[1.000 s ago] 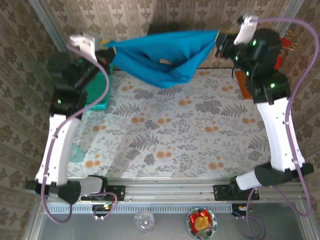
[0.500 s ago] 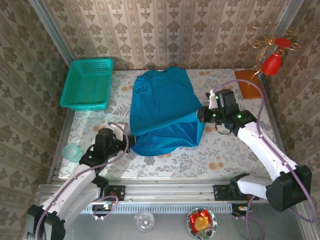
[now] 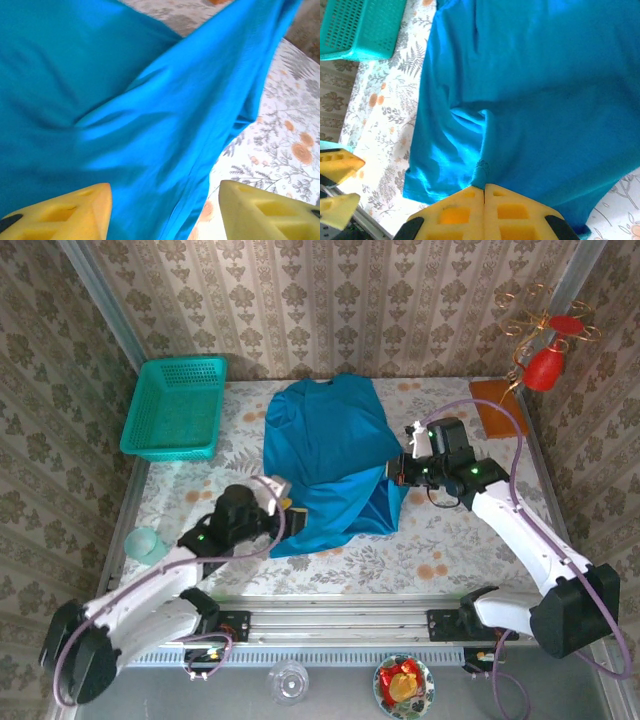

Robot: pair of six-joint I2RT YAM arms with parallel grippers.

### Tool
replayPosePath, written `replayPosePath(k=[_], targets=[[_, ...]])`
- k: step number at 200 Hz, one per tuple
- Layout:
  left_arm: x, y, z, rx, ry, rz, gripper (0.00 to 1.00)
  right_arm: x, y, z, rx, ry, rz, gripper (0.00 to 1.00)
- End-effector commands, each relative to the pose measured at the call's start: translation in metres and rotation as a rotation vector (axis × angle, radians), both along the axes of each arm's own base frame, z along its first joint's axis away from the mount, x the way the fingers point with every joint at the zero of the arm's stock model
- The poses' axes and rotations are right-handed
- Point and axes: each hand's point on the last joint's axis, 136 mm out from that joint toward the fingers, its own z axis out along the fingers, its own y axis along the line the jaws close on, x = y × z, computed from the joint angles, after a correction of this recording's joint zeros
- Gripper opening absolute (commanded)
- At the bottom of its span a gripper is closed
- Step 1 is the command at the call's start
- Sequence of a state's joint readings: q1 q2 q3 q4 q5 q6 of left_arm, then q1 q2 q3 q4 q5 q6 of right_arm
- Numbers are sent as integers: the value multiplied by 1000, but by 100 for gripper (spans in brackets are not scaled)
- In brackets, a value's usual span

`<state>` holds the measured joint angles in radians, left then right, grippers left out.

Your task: Fold the inside-out t-shirt

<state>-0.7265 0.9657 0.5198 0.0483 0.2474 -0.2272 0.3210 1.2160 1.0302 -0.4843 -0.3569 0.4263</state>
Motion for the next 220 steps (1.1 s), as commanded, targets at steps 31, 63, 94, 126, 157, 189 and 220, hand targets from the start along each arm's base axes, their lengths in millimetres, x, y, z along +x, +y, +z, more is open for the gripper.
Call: replayPosePath(k=[31,63,94,126,157,189,220], targets=[[15,-88,26,26,-96,-205,66,11,16,36,77,-74,29,0],[22,-116,13,85,-98,-224,77,13,19,51,92,-98,34,0],[34,-124,-10,170,-80,-205,78,14,16,58,82,-119,25,0],[48,-112,-28,302,-90,-138,65,14,8,61,45,-133,-6,0],[49,-102,-37,348,-99,-135,50,17,-13,64,-23,-156,-96,0],[58,-97,-36,336,-82,-140,33,16,-22,68,-42,-173,-121,0],[69,-95,-22,283,-66,-154,14,14,-42,56,-108,-137,-197,0]])
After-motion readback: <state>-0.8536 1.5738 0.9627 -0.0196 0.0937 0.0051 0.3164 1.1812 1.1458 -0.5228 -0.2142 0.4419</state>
